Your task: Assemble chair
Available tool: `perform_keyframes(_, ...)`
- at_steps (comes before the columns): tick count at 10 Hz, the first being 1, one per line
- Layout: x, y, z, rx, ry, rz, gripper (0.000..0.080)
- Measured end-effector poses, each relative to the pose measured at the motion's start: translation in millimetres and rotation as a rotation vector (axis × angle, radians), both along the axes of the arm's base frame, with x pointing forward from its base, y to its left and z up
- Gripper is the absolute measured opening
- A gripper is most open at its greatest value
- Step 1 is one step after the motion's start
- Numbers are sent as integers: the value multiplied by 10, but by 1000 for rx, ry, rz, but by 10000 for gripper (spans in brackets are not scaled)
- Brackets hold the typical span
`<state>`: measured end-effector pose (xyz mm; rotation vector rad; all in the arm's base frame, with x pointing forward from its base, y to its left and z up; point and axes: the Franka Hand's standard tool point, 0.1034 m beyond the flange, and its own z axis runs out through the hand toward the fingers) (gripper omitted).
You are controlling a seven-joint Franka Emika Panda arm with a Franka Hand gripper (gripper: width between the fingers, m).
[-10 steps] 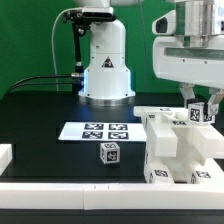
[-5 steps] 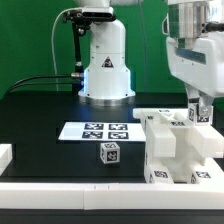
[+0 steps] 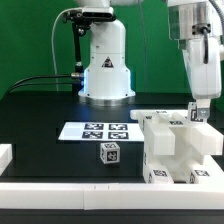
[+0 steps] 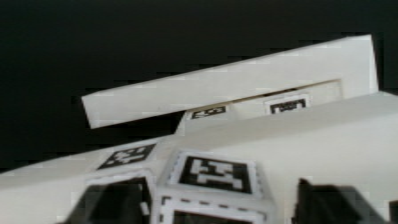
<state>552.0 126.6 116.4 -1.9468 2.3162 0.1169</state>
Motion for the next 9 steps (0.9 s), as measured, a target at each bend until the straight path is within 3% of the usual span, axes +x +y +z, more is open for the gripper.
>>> perform_keyframes(1, -1, 15, 14, -3, -12, 87, 503)
perform_keyframes(2, 5, 9, 37, -8, -34, 245, 622)
perform_keyframes(3, 1, -9, 43, -16, -62, 505, 641)
perform_keyframes(5, -74, 88, 51, -21, -56, 633, 648)
perform_keyframes(7, -75, 71, 37, -24, -77, 811, 649)
perform_keyframes(9, -66, -7, 22, -69, -88, 1103, 649)
